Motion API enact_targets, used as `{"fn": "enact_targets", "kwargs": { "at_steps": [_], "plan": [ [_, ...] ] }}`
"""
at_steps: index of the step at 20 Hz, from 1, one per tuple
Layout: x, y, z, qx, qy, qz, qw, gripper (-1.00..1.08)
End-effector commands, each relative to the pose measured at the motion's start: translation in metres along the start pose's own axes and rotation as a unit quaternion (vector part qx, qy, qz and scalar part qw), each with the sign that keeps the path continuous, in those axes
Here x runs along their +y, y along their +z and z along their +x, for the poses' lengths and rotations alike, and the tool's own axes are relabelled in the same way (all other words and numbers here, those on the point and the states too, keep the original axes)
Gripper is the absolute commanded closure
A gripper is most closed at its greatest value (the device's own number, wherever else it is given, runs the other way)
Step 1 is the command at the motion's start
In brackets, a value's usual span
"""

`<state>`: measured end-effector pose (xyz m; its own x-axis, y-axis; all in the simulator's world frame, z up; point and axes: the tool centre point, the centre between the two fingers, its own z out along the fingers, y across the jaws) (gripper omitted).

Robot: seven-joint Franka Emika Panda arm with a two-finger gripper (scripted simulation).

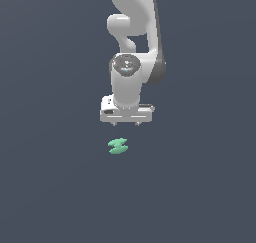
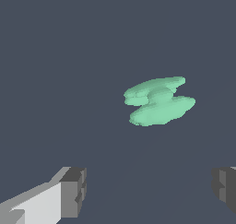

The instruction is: Pick up the object and move it to a goal position.

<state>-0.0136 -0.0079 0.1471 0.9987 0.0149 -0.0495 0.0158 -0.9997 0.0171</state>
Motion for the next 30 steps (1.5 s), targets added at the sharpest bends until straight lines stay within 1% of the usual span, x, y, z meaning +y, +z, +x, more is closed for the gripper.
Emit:
{"fn": "enact_targets", "kwargs": {
  "at_steps": [1,12,21,30],
  "plan": [
    [0.000,0.000,0.000,0.000,0.000,0.000,1.0000,-0.92],
    [0.000,0.000,0.000,0.000,0.000,0.000,1.0000,-0.92],
    [-0.012,-0.013,0.004,0.012,0.002,0.015,0.9998,-0.92],
    [-0.012,-0.013,0.004,0.012,0.008,0.016,0.9998,-0.92]
  ]
}}
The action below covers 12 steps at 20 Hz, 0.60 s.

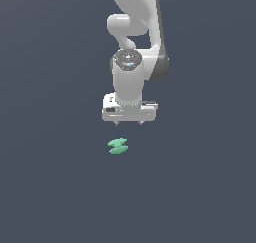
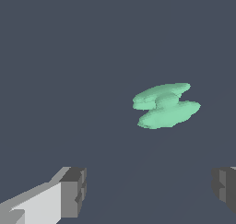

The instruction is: Pick up the object and move it to a goal position.

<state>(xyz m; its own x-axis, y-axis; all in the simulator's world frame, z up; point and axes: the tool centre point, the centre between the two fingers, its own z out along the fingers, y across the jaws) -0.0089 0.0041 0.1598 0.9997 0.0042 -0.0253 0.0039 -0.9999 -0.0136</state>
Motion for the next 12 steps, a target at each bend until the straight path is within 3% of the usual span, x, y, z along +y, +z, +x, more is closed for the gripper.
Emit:
{"fn": "enact_targets", "kwargs": {
  "at_steps": [1,12],
  "plan": [
    [0.0003,0.0006,0.0004,0.000,0.006,0.000,1.0000,-0.92],
    [0.0058,0.0089,0.0062,0.000,0.083,0.002,0.9966,-0.92]
  ]
}}
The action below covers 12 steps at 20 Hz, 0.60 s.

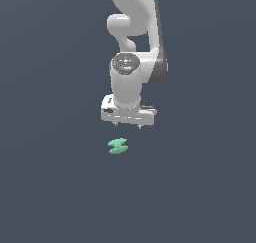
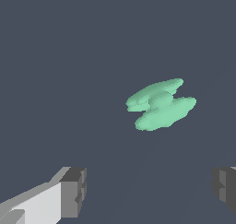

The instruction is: Pick up the object and move it to a goal position.

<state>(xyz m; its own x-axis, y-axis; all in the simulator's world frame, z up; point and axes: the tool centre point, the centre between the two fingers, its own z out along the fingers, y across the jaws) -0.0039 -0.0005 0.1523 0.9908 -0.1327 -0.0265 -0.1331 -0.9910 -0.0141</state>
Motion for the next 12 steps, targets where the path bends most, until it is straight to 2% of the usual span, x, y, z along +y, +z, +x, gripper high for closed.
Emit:
{"fn": "enact_targets", "kwargs": {
  "at_steps": [1,6,12],
  "plan": [
    [0.002,0.003,0.002,0.000,0.025,0.001,0.9997,-0.92],
    [0.006,0.010,0.007,0.000,0.091,0.002,0.9959,-0.92],
    [0.012,0.019,0.015,0.001,0.180,0.003,0.9836,-0.92]
  ]
}}
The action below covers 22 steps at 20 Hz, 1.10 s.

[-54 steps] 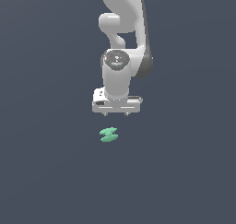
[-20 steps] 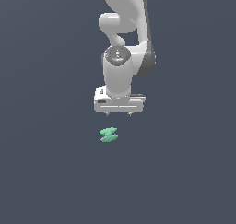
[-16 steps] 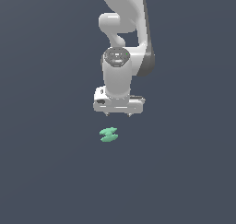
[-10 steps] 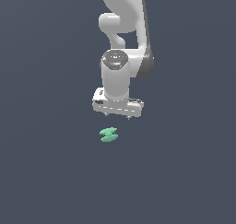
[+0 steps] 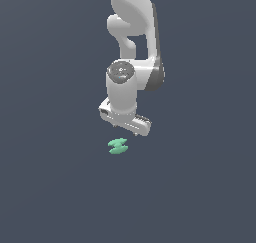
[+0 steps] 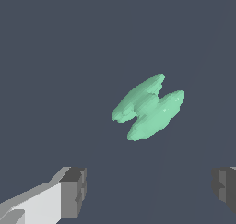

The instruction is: Pick up the object and move it to a goal position.

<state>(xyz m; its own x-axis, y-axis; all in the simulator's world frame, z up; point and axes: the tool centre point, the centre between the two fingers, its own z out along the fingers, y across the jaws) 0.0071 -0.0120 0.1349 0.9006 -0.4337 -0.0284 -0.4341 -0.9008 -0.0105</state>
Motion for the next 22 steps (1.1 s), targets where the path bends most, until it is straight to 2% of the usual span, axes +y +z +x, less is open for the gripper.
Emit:
{"fn": "enact_targets", "kwargs": {
  "at_steps": [1,6,11,15,22],
  "plan": [
    [0.002,0.004,0.004,0.001,0.038,0.000,0.9993,-0.92],
    [0.005,0.012,0.011,0.002,0.113,0.001,0.9936,-0.92],
    [0.008,0.020,0.018,0.004,0.187,0.001,0.9824,-0.92],
    [0.011,0.026,0.024,0.006,0.245,0.001,0.9696,-0.92],
    [0.016,0.036,0.033,0.010,0.336,0.001,0.9418,-0.92]
  ]
}}
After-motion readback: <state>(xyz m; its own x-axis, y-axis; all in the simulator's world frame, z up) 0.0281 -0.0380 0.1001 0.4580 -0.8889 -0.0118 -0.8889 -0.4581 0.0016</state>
